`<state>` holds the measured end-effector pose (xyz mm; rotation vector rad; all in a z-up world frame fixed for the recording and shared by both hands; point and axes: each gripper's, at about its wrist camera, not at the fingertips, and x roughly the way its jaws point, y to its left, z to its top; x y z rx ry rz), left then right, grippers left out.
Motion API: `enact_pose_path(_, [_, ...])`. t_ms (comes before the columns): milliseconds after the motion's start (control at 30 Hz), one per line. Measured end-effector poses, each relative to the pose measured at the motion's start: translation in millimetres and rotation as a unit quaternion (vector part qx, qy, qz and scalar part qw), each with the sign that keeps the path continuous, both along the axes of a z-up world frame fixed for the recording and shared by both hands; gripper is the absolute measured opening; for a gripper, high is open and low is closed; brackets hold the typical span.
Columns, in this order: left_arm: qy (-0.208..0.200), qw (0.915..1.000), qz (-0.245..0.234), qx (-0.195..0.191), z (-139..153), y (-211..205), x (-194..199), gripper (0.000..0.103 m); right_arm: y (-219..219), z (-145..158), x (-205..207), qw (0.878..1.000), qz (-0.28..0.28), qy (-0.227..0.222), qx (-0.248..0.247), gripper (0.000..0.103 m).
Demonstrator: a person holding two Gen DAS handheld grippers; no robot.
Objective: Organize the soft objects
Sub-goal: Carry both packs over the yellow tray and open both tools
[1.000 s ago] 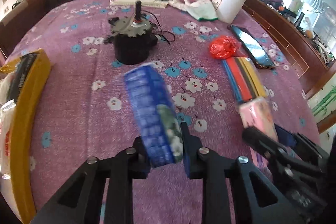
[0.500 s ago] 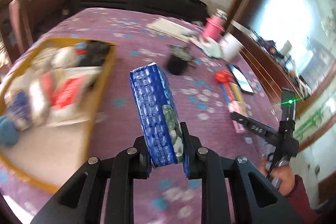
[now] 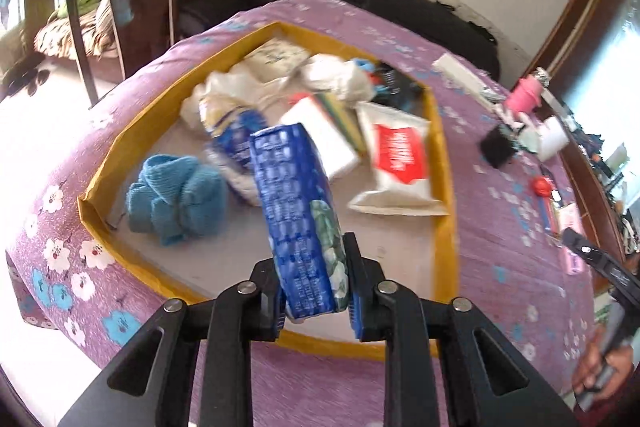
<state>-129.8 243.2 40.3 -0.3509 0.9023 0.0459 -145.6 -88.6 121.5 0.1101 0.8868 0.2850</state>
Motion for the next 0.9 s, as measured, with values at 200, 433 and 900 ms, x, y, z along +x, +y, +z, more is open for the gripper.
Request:
enact_pose_path(200, [-0.012,0.9998,-0.003,-0.012,6,14,-1,0.072,89,8,-3,0.995,0.094,0.017,0.029,0.059])
enact_pose_path(433, [-0.082,0.9959,0.023,-0.032,40,35,-43,0.081,175,4,-7,0.985,0.17,0.026,0.029,0.06])
enact_pose_path(900, [-0.086,0.9937,0.064,-0.032,41,58,-72,0.084,201,-3,-2,0.985,0.17,0.012,-0.001,0.073])
